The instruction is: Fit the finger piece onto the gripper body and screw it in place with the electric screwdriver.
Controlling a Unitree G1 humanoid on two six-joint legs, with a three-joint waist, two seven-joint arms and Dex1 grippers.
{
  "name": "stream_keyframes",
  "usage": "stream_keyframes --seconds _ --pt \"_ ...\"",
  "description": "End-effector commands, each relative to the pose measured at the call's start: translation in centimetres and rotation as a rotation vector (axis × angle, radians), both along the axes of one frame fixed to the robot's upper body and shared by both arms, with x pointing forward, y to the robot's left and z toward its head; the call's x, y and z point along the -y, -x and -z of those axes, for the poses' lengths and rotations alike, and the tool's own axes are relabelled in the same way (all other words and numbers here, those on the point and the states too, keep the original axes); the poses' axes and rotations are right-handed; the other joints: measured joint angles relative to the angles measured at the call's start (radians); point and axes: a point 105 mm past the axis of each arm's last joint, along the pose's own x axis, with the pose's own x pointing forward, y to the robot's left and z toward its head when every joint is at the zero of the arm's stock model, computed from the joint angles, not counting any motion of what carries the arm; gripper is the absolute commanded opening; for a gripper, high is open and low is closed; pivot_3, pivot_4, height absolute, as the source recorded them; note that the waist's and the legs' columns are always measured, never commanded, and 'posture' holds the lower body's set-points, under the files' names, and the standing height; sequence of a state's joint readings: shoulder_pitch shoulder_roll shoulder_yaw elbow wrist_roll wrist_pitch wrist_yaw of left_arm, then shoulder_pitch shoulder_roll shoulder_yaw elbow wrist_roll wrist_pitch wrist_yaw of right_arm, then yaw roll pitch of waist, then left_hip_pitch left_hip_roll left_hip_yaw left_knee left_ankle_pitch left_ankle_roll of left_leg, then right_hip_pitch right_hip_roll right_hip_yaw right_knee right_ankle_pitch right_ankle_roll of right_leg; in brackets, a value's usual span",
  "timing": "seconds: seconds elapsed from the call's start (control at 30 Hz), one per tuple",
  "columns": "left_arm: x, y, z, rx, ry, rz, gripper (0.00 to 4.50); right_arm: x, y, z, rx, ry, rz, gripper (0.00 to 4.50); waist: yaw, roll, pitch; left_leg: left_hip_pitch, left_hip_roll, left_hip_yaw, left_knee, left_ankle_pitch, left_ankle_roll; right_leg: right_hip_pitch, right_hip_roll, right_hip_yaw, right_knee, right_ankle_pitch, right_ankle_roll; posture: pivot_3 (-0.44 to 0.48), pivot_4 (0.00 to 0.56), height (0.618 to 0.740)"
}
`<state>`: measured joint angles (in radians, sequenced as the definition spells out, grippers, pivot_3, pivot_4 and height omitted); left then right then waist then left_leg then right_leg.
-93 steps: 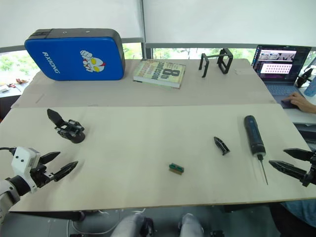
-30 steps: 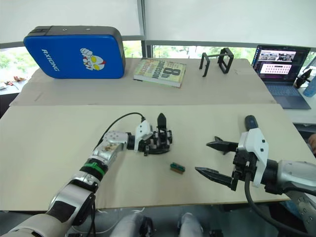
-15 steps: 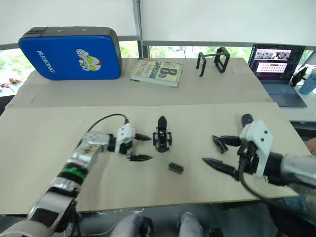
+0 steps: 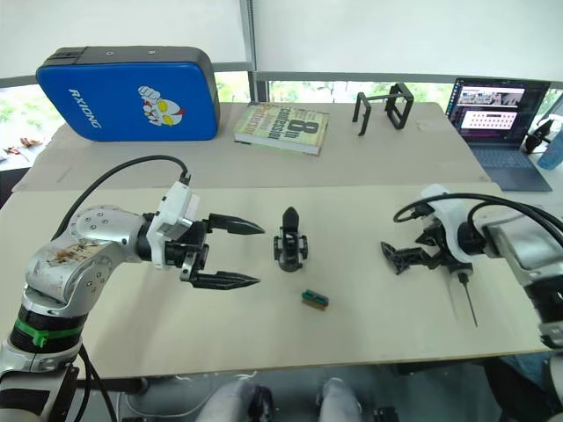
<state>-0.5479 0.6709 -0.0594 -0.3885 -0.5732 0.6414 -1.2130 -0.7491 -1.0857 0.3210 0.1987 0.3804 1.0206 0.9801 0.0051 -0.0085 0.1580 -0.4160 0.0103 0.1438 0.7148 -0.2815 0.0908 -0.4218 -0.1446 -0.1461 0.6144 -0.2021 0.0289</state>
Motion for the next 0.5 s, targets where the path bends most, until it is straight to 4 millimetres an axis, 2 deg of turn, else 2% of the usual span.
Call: stream_keyframes --seconds 0.03,0.17,0.3,0.5 --pt "0.7 1.2 -1.4 0.051 0.028 0.031 4.44 0.5 -1.3 -1.0 -0.003 0.006 0.028 4.5 -0.004 0.0 0.0 0.0 0.0 0.0 0.0 0.0 0.0 0.0 0.0 0.0 0.0 0.0 0.0 0.0 0.15 0.74" --pt "0.7 1.1 -1.9 0.094 0.023 0.02 4.44 0.0 -1.8 0.3 -0.07 0.025 0.003 4.5 -0.006 0.0 0.0 0.001 0.0 -0.001 0.0 0.001 -0.002 0.001 0.0 0.0 0.001 0.0 0.0 0.0 0.15 0.74" --pt "0.6 0.5 -2.4 0.106 0.029 0.005 4.5 0.2 -1.7 1.6 -0.122 0.053 -0.015 3.27 -0.002 0.0 0.0 0.0 -0.001 -0.001 0.0 0.001 -0.002 0.001 0.0 -0.001 0.0 0.0 0.0 0.0 0.15 0.74" --pt "0.4 -0.1 -2.2 0.11 0.014 -0.004 4.5 -0.1 -1.0 2.0 -0.164 0.045 -0.052 1.28 -0.007 0.001 0.0 0.0 -0.001 -0.001 0.0 0.001 -0.002 0.0 0.0 -0.001 0.001 0.0 0.0 0.0 0.15 0.74"
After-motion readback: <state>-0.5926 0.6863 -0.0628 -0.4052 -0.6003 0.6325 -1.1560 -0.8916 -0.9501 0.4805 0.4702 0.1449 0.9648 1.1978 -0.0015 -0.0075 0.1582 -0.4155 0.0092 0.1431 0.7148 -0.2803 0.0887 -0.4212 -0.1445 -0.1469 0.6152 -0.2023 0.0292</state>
